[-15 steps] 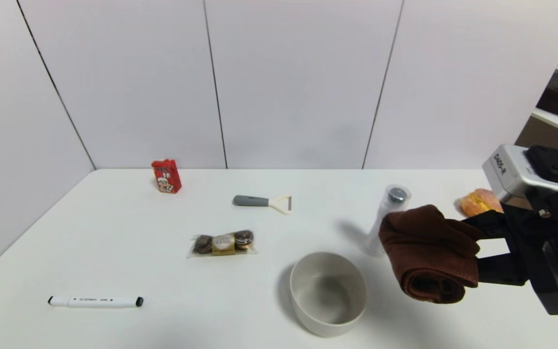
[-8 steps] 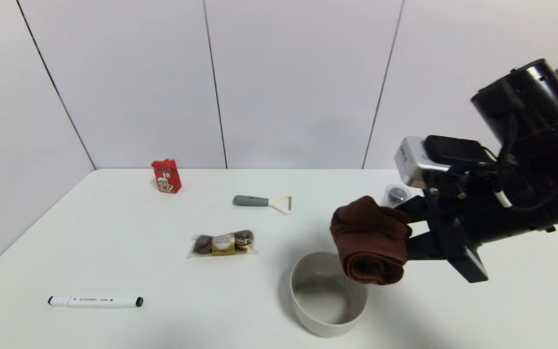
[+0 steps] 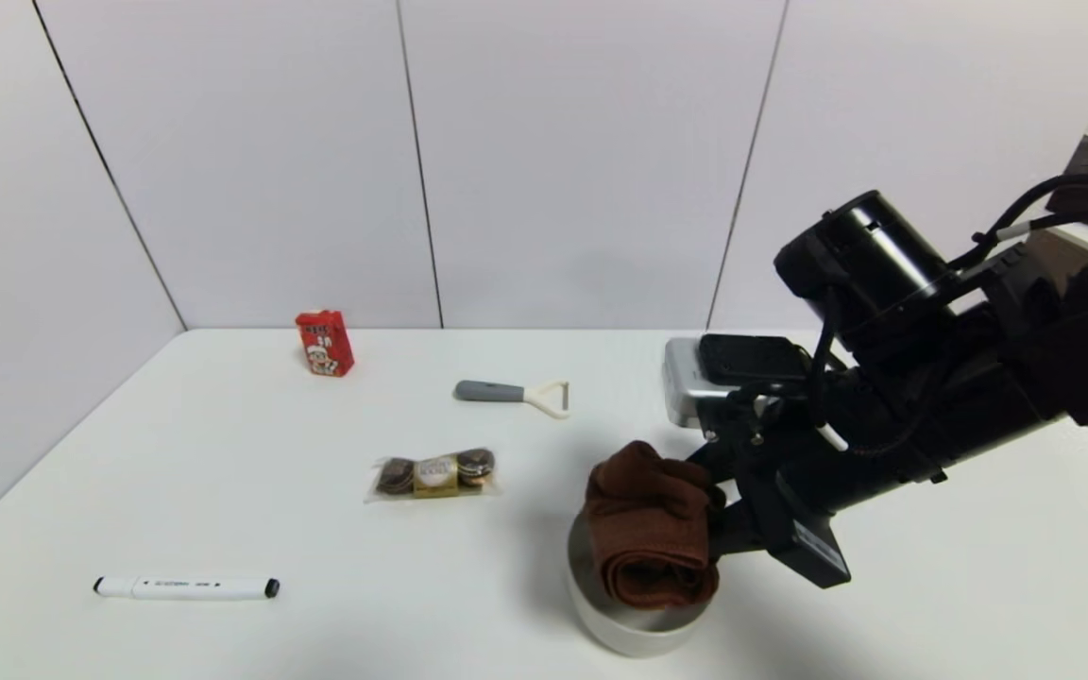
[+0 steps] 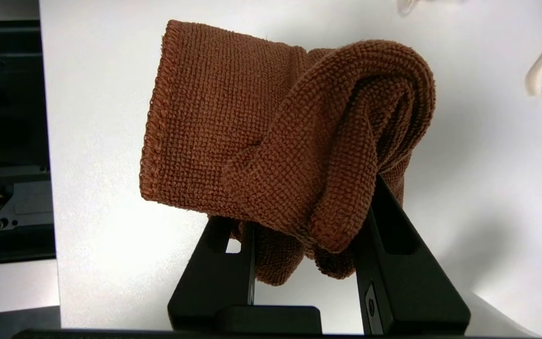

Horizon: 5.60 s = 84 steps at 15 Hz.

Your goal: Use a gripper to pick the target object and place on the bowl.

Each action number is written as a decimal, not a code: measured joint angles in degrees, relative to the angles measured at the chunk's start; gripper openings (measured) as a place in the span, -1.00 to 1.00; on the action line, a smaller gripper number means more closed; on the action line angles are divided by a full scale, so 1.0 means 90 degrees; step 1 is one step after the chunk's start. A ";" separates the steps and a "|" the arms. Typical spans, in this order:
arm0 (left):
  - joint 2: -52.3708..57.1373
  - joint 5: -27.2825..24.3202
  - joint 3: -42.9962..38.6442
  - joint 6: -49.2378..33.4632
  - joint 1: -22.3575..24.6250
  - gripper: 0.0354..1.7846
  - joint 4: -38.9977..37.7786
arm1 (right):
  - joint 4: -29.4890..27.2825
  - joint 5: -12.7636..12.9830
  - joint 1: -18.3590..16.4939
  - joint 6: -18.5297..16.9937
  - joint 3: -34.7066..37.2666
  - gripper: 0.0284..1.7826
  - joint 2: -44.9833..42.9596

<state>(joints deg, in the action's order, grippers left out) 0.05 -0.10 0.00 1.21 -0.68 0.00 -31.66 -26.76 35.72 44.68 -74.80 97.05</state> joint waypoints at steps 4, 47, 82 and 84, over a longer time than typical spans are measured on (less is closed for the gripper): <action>0.0000 0.0003 0.0000 0.0000 -0.0003 0.89 0.0000 | 0.0012 0.0030 0.0003 -0.0024 0.0058 -0.37 0.0297; 0.0000 0.0000 0.0000 0.0003 -0.0003 0.89 0.0000 | -0.0289 0.0622 -0.3244 -0.0471 0.0971 0.89 -0.4012; 0.0000 0.0000 0.0000 0.0003 -0.0003 0.89 0.0000 | 0.3587 0.2827 -0.3980 -0.4641 0.8309 0.90 -1.0794; 0.0000 0.0000 0.0000 0.0003 -0.0003 0.89 0.0000 | 0.3584 0.2846 -0.3980 -0.4631 0.8309 0.90 -1.0794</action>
<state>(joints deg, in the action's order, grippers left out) 0.05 -0.10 0.00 1.23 -0.71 0.00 0.60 -1.15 -0.10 3.00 -0.02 -0.10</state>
